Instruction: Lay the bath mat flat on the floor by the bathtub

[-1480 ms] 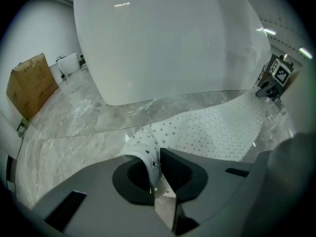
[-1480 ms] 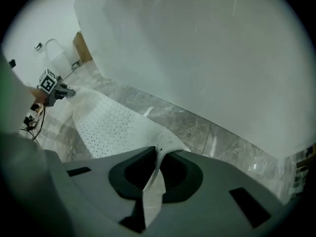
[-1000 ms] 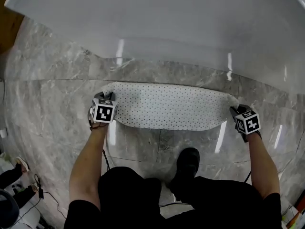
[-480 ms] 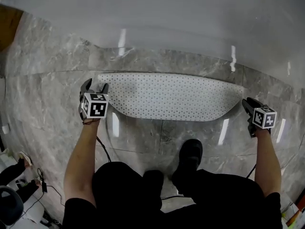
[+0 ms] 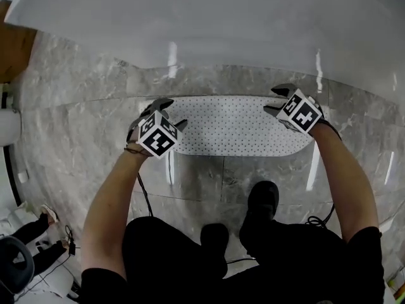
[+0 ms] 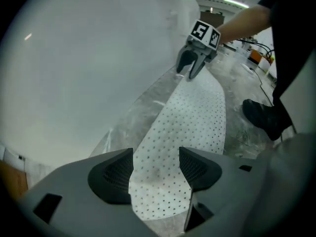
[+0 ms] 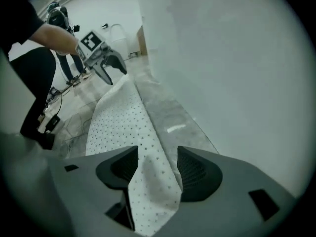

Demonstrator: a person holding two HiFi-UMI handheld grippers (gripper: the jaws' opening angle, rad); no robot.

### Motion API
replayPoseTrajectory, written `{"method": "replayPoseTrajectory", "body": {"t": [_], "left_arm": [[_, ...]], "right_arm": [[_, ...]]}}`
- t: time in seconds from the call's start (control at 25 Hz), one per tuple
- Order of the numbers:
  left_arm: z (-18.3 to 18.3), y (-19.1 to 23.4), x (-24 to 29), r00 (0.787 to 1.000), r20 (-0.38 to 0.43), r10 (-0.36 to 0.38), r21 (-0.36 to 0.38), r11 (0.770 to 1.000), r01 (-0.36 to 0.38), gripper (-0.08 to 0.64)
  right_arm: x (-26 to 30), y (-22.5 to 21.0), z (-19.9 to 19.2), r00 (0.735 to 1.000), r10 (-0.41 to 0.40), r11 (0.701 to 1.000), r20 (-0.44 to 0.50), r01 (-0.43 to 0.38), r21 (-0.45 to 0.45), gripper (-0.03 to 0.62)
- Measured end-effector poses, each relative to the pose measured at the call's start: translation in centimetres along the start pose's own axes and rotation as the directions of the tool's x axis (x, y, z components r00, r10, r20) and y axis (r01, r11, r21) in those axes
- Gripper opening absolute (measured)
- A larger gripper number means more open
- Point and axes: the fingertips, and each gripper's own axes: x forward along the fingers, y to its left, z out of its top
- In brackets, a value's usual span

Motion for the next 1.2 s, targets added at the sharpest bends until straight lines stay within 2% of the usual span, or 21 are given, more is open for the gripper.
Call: {"method": "replayPoseTrajectory", "body": {"t": [0.08,0.24,0.32,0.4,0.48,0.56,0.64,0.72,0.84,0.88,0.92,1.0,1.08,1.16,1.2], "left_arm": [[2.5,-0.9,0.5,1.0,0.01,-0.017,0.039,0.999,0.016,0.285],[5.1,-1.9,1.6,0.998,0.043,-0.052,-0.009,0.999,0.053,0.285],[4.9,-2.8,2.7,0.996,0.011,-0.092,-0.001,0.996,0.092,0.285],[4.5,-3.6,3.9,0.993,-0.041,-0.111,0.04,0.993,0.112,0.285],[4.3,-4.0,4.7,0.991,-0.077,-0.109,0.087,0.99,0.115,0.284],[4.2,-4.2,5.6,0.988,-0.107,-0.108,0.118,0.986,0.12,0.284],[4.1,-4.2,6.7,0.984,-0.146,-0.101,0.142,0.982,0.122,0.284],[3.8,-4.6,7.4,0.98,-0.178,-0.085,0.193,0.974,0.119,0.282],[3.6,-6.3,7.8,0.975,-0.211,-0.073,0.302,0.944,0.136,0.142],[3.6,-6.7,7.8,0.974,-0.218,-0.067,0.328,0.934,0.138,0.138],[3.5,-7.1,7.9,0.973,-0.221,-0.065,0.341,0.929,0.14,0.113],[3.4,-7.5,7.9,0.974,-0.216,-0.067,0.329,0.934,0.137,0.055],[3.3,-7.8,7.7,0.975,-0.209,-0.074,0.317,0.938,0.139,0.044],[3.4,-7.8,7.0,0.976,-0.202,-0.076,0.323,0.936,0.14,0.105],[4.0,-7.2,6.7,0.983,-0.178,-0.055,0.323,0.94,0.111,0.122]], "right_arm": [[1.1,0.8,0.3,1.0,0.011,1.0,-0.014,-0.012,-0.024,0.257],[1.9,3.8,-0.1,0.998,0.048,0.999,0.028,-0.047,-0.009,0.169],[2.5,6.2,-1.4,0.995,0.098,0.995,-0.01,-0.099,-0.033,0.16],[3.0,8.1,-2.6,0.991,0.113,0.985,-0.07,-0.121,-0.122,0.161],[2.9,8.8,-2.9,0.995,0.06,0.969,-0.082,-0.078,-0.235,0.179],[2.6,7.6,-2.2,0.999,-0.02,0.958,-0.045,0.006,-0.288,0.202],[2.2,5.2,-1.2,0.996,-0.082,0.958,-0.021,0.073,-0.278,0.241],[1.8,3.0,-0.8,0.994,-0.108,0.965,-0.031,0.098,-0.242,0.253],[1.9,2.0,-1.8,0.995,-0.063,0.987,-0.076,0.051,-0.153,0.253],[2.1,2.2,-2.3,0.995,-0.051,0.989,-0.084,0.039,-0.14,0.253],[2.5,2.4,-2.8,0.995,-0.051,0.989,-0.084,0.039,-0.141,0.253],[3.0,2.8,-3.3,0.995,-0.074,0.986,-0.074,0.062,-0.154,0.251],[3.1,2.9,-3.4,0.994,-0.096,0.984,-0.061,0.086,-0.154,0.247],[3.0,3.1,-3.4,0.993,-0.105,0.986,-0.048,0.098,-0.138,0.234],[3.0,3.2,-3.4,0.993,-0.11,0.986,-0.044,0.103,-0.132,0.229]]}}
